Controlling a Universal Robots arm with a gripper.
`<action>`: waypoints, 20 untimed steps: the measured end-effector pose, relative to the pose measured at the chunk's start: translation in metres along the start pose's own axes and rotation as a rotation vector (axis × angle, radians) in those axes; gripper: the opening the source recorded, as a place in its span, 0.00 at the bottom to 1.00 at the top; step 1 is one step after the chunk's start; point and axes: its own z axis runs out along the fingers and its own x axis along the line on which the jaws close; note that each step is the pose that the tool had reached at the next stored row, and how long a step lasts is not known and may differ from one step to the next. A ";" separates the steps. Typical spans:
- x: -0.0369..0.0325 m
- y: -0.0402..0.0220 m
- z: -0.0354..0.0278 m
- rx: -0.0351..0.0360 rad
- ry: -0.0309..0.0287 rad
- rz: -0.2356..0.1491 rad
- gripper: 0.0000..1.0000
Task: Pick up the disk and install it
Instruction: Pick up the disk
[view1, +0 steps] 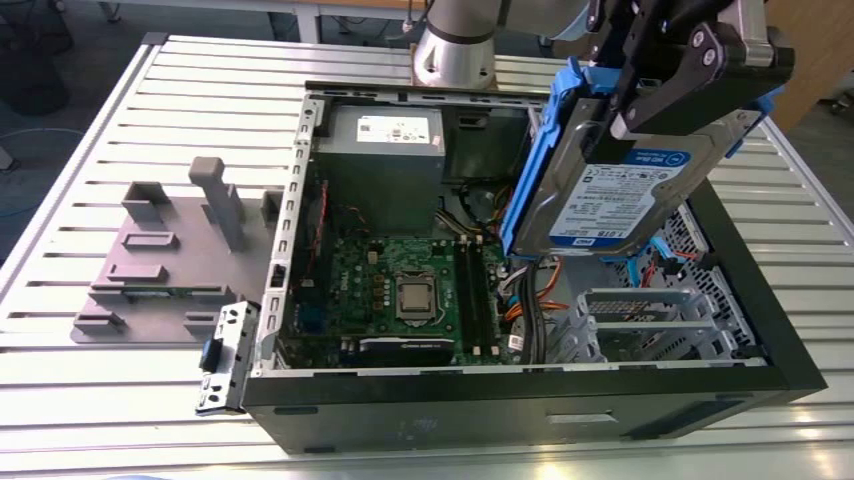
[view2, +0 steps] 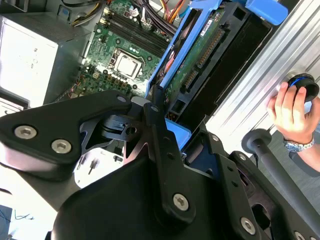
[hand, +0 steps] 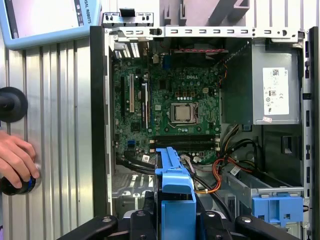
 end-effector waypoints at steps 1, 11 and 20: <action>0.0000 -0.0003 0.0000 0.0000 0.0000 0.000 0.36; 0.0000 -0.0033 0.0000 0.0000 0.0000 0.000 0.36; 0.0012 -0.0060 0.0000 0.0000 -0.0001 0.000 0.36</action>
